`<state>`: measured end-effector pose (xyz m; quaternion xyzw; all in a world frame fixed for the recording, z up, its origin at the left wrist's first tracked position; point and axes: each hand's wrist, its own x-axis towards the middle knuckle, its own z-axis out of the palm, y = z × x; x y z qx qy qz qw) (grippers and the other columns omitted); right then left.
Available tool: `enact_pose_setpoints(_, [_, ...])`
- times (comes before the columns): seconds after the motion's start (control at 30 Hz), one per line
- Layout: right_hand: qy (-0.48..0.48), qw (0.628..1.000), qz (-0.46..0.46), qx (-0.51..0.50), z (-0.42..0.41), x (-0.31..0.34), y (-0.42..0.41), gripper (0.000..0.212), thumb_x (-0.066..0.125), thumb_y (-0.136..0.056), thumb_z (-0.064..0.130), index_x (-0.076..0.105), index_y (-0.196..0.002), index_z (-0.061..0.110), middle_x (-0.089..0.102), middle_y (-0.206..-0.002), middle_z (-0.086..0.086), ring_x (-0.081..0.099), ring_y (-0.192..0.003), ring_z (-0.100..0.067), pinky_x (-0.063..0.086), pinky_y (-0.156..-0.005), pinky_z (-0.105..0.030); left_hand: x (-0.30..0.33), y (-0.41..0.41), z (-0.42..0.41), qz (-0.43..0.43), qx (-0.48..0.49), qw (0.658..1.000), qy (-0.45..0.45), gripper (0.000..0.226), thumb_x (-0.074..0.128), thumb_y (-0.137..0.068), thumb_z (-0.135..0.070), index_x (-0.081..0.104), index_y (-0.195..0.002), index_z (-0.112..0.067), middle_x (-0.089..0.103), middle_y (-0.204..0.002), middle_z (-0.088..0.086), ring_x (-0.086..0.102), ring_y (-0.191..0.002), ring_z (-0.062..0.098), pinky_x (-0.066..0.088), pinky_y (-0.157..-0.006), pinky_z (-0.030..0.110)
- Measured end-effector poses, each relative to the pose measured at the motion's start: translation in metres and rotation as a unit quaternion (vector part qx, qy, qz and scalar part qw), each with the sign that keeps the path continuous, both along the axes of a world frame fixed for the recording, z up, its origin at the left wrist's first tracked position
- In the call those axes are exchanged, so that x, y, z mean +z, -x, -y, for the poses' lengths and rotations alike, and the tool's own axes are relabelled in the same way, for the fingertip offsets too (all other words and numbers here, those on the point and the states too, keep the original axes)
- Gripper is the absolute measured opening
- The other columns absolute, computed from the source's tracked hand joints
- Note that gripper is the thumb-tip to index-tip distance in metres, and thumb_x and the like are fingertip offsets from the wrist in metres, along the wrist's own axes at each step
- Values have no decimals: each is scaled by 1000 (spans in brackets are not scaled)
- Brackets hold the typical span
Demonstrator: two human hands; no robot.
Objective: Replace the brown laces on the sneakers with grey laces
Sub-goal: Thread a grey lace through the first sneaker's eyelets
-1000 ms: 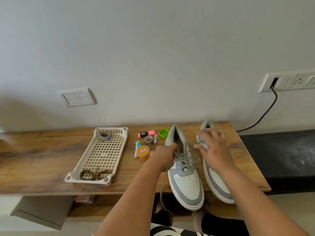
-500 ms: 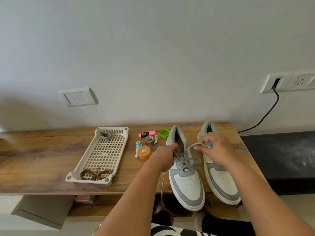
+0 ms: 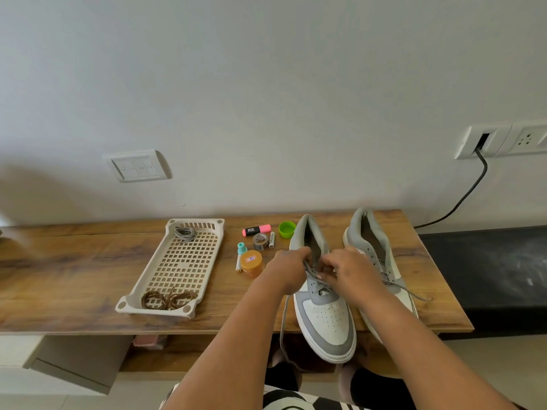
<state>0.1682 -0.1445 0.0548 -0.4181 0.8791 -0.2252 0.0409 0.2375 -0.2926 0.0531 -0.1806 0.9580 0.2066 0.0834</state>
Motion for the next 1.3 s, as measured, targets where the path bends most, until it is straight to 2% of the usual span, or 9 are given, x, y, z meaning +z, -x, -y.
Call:
enact_pose_setpoints(0.17, [76, 995, -41, -58, -16, 14, 26, 5, 67, -89, 31, 68, -84, 31, 57, -83, 18, 48, -89, -12, 41, -82, -38, 2, 0, 1, 1, 5, 1000, -7, 28, 44, -96, -9, 39, -99, -36, 54, -116, 12, 55, -98, 28, 46, -79, 33])
enact_pose_setpoints(0.33, [73, 978, -119, -154, -54, 27, 60, 2, 62, -92, 29, 62, -90, 29, 60, -93, 7, 47, -91, -17, 40, -72, -34, 2, 0, 3, -3, 13, 1000, -18, 29, 45, -95, -7, 43, -97, -36, 54, -116, 12, 56, -97, 28, 49, -81, 33])
enact_pose_setpoints(0.47, [8, 997, -27, -69, -40, 25, 38, 42, 63, -88, 48, 55, -125, 31, 55, -118, 8, 40, -120, -20, 38, -95, -37, 5, 0, 0, 3, 18, 1000, -19, 31, 45, -94, -6, 43, -93, -37, 54, -114, 12, 56, -96, 29, 48, -77, 33])
enact_pose_setpoints(0.53, [4, 1000, -7, -28, -23, 19, 21, 46, 65, -86, 50, 55, -127, 33, 56, -122, 12, 38, -125, -17, 34, -101, -40, 5, -1, -1, 3, 22, 1000, -22, 30, 45, -94, -8, 42, -92, -38, 54, -113, 12, 56, -96, 29, 46, -75, 33])
enact_pose_setpoints(0.77, [35, 999, 15, -35, -9, 7, 9, 17, 73, -84, 36, 71, -101, 32, 45, -75, 22, 50, -97, -14, 43, -94, -42, 4, -3, 0, -3, 13, 1000, -16, 27, 45, -95, -10, 41, -96, -37, 55, -113, 11, 56, -96, 28, 51, -83, 37])
enact_pose_setpoints(0.93, [48, 998, -1, -28, -11, 9, 14, 4, 71, -85, 35, 71, -85, 31, 51, -75, 24, 46, -100, -13, 40, -90, -43, 6, -2, -9, -14, -2, 997, 71, 30, 42, -95, -9, 50, -118, -27, 59, -116, 10, 52, -108, 29, 43, -93, 45])
enact_pose_setpoints(1.03, [68, 996, -21, -49, -14, 11, 18, 7, 72, -84, 34, 69, -80, 30, 56, -75, 22, 46, -98, -13, 38, -87, -40, 8, -2, -13, -19, 9, 994, 105, 34, 41, -94, -8, 51, -118, -28, 60, -117, 9, 48, -115, 28, 35, -94, 47])
enact_pose_setpoints(1.17, [58, 994, -40, -78, -21, 15, 25, 7, 71, -84, 37, 70, -81, 31, 62, -79, 17, 43, -99, -12, 30, -85, -36, 12, -4, -16, -1, 24, 992, 123, 33, 43, -94, -9, 54, -118, -30, 61, -117, 6, 45, -120, 26, 17, -112, 64])
enact_pose_setpoints(1.3, [59, 994, -20, -87, -24, 16, 24, 9, 72, -83, 41, 67, -80, 34, 61, -75, 18, 44, -99, -11, 30, -83, -36, 15, -4, -20, 19, 9, 991, 134, 33, 42, -94, -8, 53, -119, -26, 62, -116, 6, 44, -121, 27, 7, -112, 72])
